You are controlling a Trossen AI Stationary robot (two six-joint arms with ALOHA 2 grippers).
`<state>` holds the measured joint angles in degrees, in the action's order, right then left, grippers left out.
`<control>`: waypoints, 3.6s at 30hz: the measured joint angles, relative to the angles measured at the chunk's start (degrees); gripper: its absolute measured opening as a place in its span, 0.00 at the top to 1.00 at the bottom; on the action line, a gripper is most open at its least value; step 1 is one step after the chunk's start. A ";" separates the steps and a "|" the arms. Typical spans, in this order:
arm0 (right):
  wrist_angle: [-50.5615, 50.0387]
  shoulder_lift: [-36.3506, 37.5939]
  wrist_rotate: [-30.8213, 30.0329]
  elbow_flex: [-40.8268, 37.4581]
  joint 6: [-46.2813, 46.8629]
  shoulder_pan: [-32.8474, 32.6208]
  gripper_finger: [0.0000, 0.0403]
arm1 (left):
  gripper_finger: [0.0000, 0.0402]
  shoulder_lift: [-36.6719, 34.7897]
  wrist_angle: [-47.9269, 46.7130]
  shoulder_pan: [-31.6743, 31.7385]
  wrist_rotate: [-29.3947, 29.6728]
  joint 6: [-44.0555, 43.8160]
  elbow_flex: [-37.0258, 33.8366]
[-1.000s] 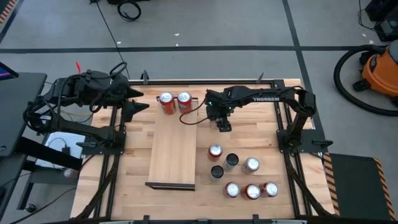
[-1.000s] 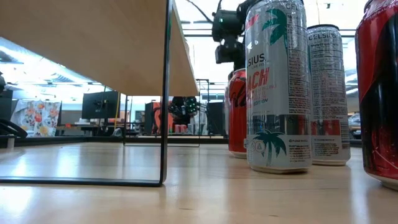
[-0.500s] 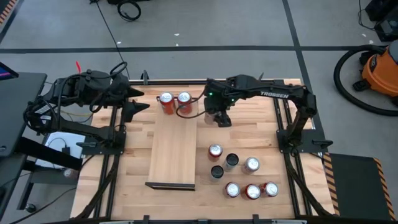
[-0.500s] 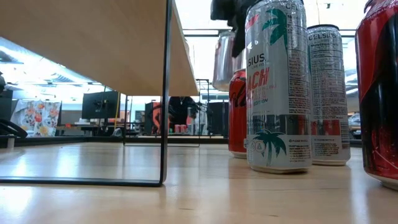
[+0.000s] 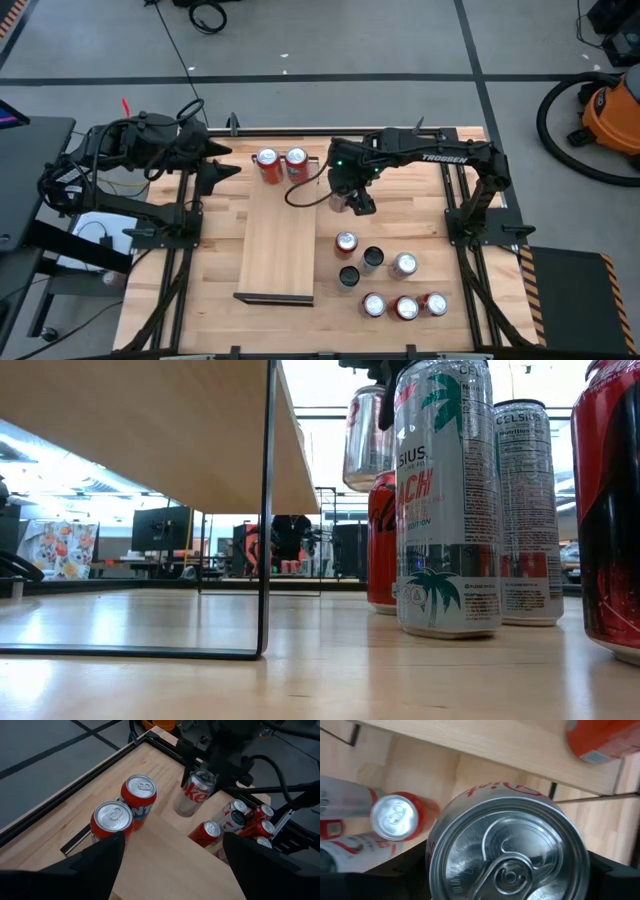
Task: Pick and place cans onto a shelf
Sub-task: Put the top red-silver soda can on the shelf
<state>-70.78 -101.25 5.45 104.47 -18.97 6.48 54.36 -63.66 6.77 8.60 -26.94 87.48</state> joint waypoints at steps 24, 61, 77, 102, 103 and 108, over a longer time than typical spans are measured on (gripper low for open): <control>6.10 -0.85 -9.15 12.24 39.22 -5.59 0.20 | 0.13 0.02 -0.96 0.16 -7.00 12.76 -0.02; 14.55 -4.07 1.93 12.50 22.11 -5.49 0.20 | 0.13 6.80 9.40 -19.60 1.25 -0.61 -9.77; 17.27 -4.55 3.38 13.13 17.49 -7.08 0.20 | 0.13 6.81 38.39 -20.64 11.41 -0.90 -28.83; 24.76 -4.44 3.35 7.58 18.57 -7.31 0.20 | 0.23 12.52 41.86 -19.79 9.97 0.64 -29.91; 26.11 -4.41 3.31 6.31 18.57 -7.42 0.20 | 0.23 12.54 40.60 -19.79 9.88 0.49 -29.92; 30.79 -4.52 2.88 2.85 18.32 -7.56 0.20 | 0.22 13.07 36.08 -19.79 9.99 -0.34 -29.80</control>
<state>-39.99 -105.78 8.33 107.32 -0.65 -1.08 67.44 -27.57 -13.02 18.59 -27.28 57.68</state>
